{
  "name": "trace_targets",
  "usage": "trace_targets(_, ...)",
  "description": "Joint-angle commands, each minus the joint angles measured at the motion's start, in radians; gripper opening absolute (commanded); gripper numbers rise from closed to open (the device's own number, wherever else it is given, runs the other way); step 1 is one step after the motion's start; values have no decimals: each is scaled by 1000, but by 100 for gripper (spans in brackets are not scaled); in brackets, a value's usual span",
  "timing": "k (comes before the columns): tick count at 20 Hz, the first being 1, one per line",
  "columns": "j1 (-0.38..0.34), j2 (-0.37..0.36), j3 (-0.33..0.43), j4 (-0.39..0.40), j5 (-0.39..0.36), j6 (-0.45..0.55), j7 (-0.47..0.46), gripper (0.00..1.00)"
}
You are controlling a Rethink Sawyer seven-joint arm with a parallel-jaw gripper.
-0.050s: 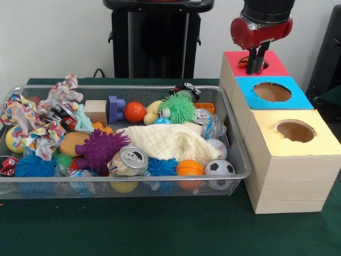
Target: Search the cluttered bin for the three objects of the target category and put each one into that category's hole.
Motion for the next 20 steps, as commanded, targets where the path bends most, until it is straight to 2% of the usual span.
trace_targets(1,-42,40,61,111,-82,-95,-77,0)
trace_targets(8,-53,50,60,152,-98,-145,-39,0)
trace_targets(20,-40,-1,43,247,-84,-199,28,0)
